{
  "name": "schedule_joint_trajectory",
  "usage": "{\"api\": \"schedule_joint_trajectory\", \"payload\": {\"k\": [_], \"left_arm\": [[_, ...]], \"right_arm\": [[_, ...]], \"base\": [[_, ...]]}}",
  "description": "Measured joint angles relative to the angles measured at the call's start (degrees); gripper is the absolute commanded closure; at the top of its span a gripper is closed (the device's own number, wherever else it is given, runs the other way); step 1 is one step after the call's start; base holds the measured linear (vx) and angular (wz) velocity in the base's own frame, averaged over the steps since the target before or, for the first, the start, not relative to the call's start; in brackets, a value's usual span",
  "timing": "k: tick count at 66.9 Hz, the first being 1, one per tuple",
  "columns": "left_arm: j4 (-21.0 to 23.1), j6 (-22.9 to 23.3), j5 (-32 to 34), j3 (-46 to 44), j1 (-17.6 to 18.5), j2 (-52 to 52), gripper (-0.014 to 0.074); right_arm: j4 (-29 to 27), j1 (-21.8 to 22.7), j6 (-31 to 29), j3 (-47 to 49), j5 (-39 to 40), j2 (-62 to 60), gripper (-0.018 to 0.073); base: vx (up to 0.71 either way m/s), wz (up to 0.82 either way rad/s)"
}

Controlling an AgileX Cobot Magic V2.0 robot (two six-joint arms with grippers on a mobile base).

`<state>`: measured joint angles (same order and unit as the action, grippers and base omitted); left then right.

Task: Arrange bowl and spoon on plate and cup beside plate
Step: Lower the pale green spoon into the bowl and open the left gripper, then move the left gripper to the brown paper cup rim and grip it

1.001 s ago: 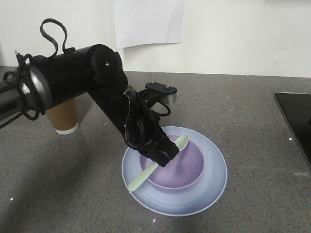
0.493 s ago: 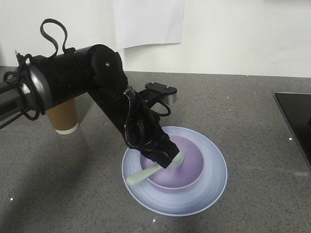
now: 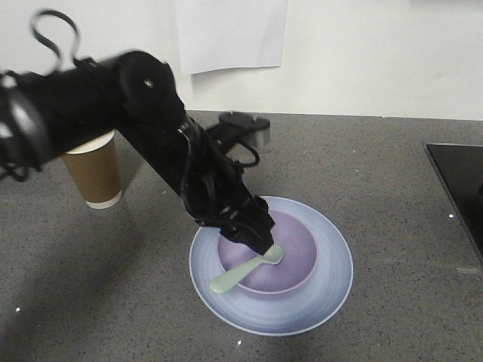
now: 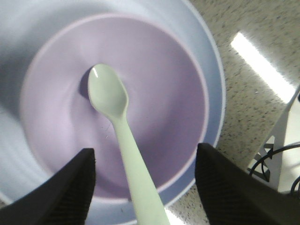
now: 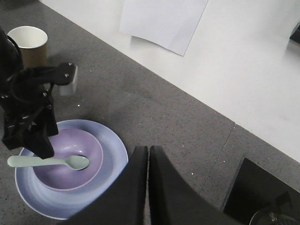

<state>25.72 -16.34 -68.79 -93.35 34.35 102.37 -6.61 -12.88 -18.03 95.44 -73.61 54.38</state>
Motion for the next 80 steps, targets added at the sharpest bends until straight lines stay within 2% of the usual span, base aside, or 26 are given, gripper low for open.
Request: {"api": "schedule_joint_trajectory", "payload": {"k": [5,10,15,27,32,38,43,50,59,71,80], "left_arm": [[-2.18,1.34,0.41,0.00,0.00,-3.71,0.0146],[-6.47,3.81,0.98,0.00,0.00,-7.44,0.0146],[-14.59,8.46,1.54,0.00,0.00,-12.03,0.0146],[-40.54,22.31,1.76,0.00,0.00,-21.35,0.0146],[-49.23,27.72,1.76,0.00,0.00,-24.44,0.0146],[-57.63,32.10,1.71,0.00,-0.08,-26.58,0.0146],[-62.45,34.83,1.71,-0.06,-1.01,-27.10,0.0148],[-65.45,36.44,2.47,-0.06,-4.84,-26.69,0.0161],[-65.53,36.71,5.17,-0.06,-11.00,-25.67,0.0224],[-58.93,36.34,11.04,-0.06,-19.28,-23.31,0.0308],[-50.05,32.68,14.13,-0.06,-23.45,-19.83,0.0314]], "right_arm": [[0.00,0.00,0.00,0.00,0.00,0.00,0.0562],[0.00,0.00,0.00,0.00,0.00,0.00,0.0562],[0.00,0.00,0.00,0.00,0.00,0.00,0.0562],[0.00,0.00,0.00,0.00,0.00,0.00,0.0562],[0.00,0.00,0.00,0.00,0.00,0.00,0.0562],[0.00,0.00,0.00,0.00,-0.04,0.00,0.0562],[0.00,0.00,0.00,0.00,-0.04,0.00,0.0562],[0.00,0.00,0.00,0.00,-0.04,0.00,0.0562],[0.00,0.00,0.00,0.00,-0.04,0.00,0.0562],[-0.05,0.00,0.00,0.00,-0.04,0.00,0.0562],[-0.11,0.00,0.00,0.00,-0.04,0.00,0.0562]], "base": [[0.00,0.00],[0.00,0.00],[0.00,0.00],[0.00,0.00],[0.00,0.00],[0.00,0.00],[0.00,0.00],[0.00,0.00],[0.00,0.00],[0.00,0.00],[0.00,0.00]]}}
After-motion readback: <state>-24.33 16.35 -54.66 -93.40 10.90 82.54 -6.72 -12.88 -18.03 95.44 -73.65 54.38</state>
